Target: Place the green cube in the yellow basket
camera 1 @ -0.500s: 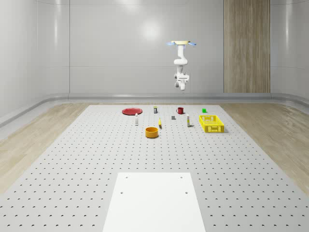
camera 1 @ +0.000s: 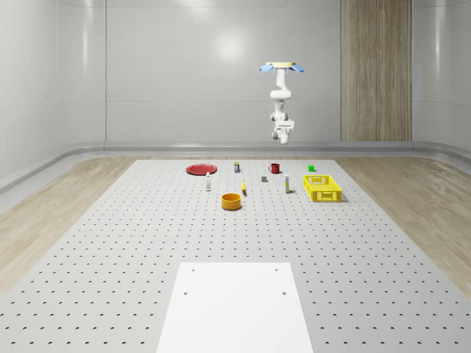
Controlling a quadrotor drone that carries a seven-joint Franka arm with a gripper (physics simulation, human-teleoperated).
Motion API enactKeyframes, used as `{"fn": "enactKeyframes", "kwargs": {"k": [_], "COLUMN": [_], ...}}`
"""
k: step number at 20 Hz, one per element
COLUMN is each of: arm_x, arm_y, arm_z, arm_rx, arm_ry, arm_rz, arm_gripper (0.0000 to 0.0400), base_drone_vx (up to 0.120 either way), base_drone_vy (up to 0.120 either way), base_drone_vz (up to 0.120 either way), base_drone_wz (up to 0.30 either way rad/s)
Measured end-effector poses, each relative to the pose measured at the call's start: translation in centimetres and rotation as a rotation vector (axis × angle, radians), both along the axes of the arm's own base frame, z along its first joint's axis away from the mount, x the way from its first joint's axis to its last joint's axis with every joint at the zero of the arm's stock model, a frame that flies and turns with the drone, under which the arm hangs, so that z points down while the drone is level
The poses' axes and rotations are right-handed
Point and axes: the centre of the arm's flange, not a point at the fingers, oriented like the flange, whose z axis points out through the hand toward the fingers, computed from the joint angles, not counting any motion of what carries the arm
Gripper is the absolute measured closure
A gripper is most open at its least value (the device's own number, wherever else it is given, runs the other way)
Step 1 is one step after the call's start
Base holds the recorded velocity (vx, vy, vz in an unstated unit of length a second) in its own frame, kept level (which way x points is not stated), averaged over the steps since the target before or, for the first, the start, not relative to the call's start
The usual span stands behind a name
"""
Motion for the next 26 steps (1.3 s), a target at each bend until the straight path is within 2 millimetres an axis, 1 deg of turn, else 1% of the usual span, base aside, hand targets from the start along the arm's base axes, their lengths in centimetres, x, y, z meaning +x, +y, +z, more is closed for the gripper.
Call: {"fn": "enactKeyframes", "kwargs": {"k": [4, 9, 26], "arm_x": [0.1, 0.2, 0.1], "arm_y": [0.0, 0.0, 0.0], "arm_z": [1.5, 2.3, 2.7], "arm_rx": [0.000, 0.000, -0.002], "arm_ry": [-0.003, -0.007, -0.020], "arm_rz": [0.000, 0.000, 0.000], "arm_gripper": [0.0000, 0.0000, 0.0000], "base_drone_vx": [0.120, 0.120, 0.000], "base_drone_vy": [0.120, 0.120, 0.120], "base_drone_vz": [0.000, 0.000, 0.000], "base_drone_wz": [0.000, 0.000, 0.000]}}
